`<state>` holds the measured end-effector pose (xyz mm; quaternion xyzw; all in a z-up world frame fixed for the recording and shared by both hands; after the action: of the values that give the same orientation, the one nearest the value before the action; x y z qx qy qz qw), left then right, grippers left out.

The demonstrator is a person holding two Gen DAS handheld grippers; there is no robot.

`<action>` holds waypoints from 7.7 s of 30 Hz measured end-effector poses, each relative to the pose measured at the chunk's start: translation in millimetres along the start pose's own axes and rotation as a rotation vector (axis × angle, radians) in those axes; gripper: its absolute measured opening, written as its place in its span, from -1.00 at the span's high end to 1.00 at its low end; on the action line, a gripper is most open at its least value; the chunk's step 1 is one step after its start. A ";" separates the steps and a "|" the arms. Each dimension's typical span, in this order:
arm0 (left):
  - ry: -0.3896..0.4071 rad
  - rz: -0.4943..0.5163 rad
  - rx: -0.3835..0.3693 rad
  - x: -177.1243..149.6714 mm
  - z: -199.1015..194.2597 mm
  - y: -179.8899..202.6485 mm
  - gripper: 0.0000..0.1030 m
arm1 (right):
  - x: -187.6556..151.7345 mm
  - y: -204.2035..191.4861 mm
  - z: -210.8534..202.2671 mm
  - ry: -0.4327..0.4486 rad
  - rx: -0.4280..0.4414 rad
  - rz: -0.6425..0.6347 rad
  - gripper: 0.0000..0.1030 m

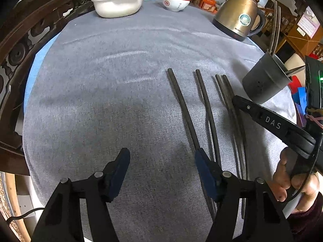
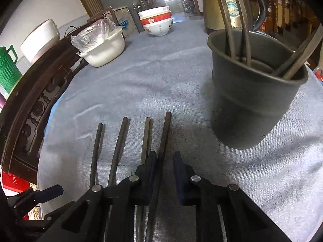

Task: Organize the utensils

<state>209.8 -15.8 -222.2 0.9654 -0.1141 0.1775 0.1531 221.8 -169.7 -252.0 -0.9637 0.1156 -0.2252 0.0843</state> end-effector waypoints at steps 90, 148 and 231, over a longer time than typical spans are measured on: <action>-0.099 0.067 0.148 67.5 48.7 28.0 0.29 | 21.8 4.5 24.2 -0.102 -0.110 0.019 0.79; -0.017 0.019 0.059 119.3 11.0 23.9 0.79 | 28.5 1.9 -14.9 0.033 -0.029 -0.013 0.87; -0.162 -0.132 0.139 167.0 80.7 -13.3 0.81 | 30.1 23.4 -163.2 0.318 0.186 0.066 0.87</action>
<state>390.4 -58.3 -234.3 0.9903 -0.0499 0.0958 0.0874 169.7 -218.0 -100.3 -0.8997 0.1378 -0.3815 0.1612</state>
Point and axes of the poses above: each gripper's, at about its wrist camera, not at the fingertips, and z roughly the way its jaws point, y to its right, x to its top, the point moved 7 cm from there along z, roughly the way its jaws point, and after that the axes turned 6 degrees about -x, right-handed, at the moved point
